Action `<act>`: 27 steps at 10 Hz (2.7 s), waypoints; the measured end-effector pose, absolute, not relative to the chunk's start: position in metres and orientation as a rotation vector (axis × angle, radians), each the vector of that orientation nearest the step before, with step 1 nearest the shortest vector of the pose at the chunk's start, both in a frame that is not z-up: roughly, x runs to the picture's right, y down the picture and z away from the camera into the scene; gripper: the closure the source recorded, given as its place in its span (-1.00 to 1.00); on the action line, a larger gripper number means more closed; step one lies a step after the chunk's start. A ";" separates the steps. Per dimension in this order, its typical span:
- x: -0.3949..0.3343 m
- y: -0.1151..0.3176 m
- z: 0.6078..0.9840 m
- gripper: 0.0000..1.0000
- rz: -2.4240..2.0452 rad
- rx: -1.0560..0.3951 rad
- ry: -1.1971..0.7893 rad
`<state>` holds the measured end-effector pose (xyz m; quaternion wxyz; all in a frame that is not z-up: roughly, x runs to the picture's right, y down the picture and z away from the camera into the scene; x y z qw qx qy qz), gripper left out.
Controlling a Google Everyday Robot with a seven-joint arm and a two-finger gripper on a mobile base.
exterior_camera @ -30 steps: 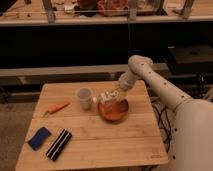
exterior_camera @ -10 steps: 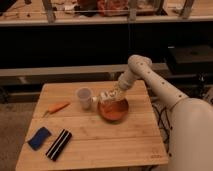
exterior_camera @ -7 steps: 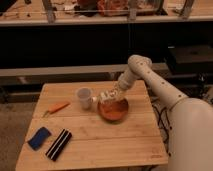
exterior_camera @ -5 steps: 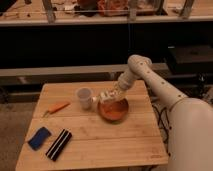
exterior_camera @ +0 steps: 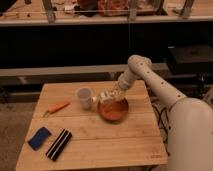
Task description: Place the bottle in the ceramic bowl
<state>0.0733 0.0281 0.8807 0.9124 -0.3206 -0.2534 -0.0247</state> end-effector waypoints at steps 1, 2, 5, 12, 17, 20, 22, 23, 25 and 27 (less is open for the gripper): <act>0.073 0.028 0.881 0.40 -0.050 -0.662 -0.523; 0.074 0.028 0.882 0.40 -0.049 -0.661 -0.524; 0.073 0.028 0.883 0.40 -0.047 -0.663 -0.524; 0.074 0.028 0.886 0.14 -0.041 -0.666 -0.526; 0.073 0.029 0.889 -0.01 -0.038 -0.670 -0.525; 0.073 0.028 0.889 -0.01 -0.036 -0.671 -0.526; 0.073 0.029 0.890 -0.01 -0.035 -0.674 -0.526; 0.073 0.029 0.891 -0.01 -0.033 -0.675 -0.526; 0.072 0.030 0.891 -0.01 -0.034 -0.675 -0.527; 0.072 0.029 0.892 -0.14 -0.035 -0.673 -0.525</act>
